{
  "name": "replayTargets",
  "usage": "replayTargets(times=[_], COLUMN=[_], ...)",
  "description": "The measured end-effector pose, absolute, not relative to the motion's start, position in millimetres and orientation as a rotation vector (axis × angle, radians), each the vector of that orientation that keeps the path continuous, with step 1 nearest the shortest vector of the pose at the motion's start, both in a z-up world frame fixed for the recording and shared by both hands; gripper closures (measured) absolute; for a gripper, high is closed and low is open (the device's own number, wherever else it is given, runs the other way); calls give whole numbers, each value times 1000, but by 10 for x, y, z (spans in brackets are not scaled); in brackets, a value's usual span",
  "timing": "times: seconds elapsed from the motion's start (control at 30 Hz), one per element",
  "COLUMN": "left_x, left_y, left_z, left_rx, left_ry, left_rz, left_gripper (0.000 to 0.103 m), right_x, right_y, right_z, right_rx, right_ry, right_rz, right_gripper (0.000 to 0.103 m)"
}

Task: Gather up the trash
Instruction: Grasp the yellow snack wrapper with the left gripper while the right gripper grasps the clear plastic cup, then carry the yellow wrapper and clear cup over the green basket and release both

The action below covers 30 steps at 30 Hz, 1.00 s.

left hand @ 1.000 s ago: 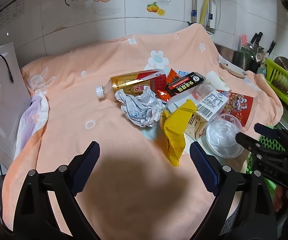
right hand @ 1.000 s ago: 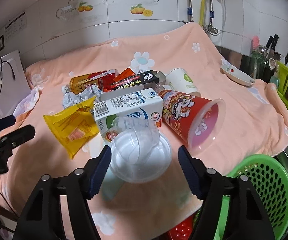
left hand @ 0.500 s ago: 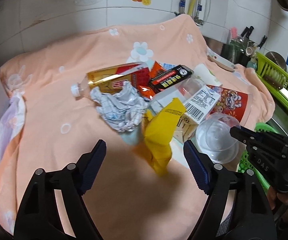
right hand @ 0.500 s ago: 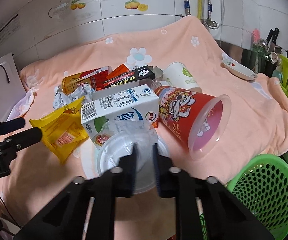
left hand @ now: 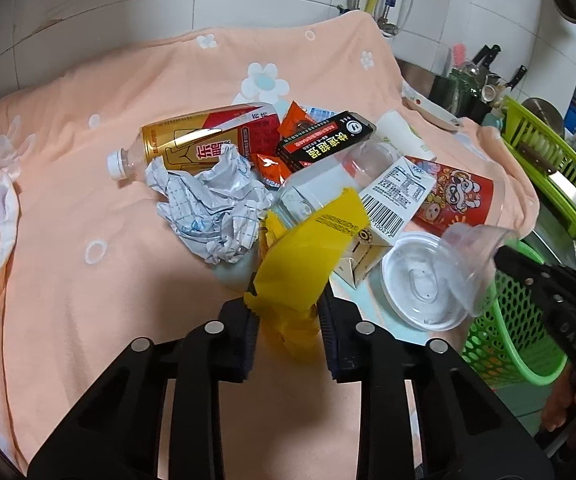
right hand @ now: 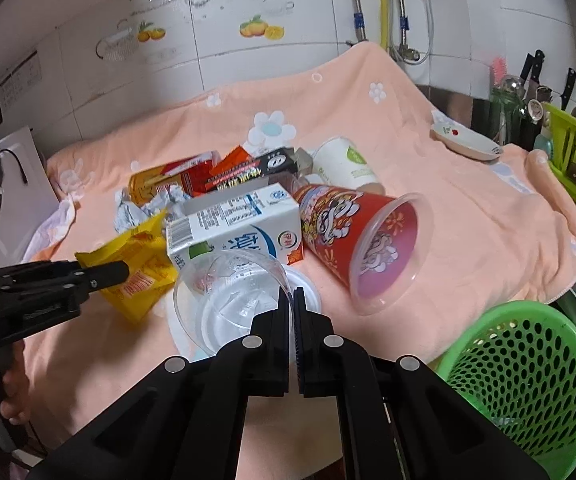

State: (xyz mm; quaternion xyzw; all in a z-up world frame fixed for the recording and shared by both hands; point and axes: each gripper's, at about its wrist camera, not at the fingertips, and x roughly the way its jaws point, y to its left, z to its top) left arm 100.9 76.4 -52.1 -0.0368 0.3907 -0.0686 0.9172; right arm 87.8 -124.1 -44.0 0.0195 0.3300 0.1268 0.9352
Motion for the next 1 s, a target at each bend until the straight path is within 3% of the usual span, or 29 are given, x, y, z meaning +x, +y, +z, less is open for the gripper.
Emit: replayTargets(times=[0.27,0.83,1.0], left_x=[812,453,473], left_y=[763,201,-67], left_z=[-414,41,90], left_rx=[-75,-12,-13], left_ry=[774,687,695], left_rz=[-168,-356,-446], left_gripper=[87,87,87], right_x=[603,163,79], right_y=[-1543,-2538,-2758], right_z=[-299,-620,-809], right_rx=[63,122,156], right_ry=[632,696,742], right_rz=[201,-76,-132], right_gripper=[101,100,93])
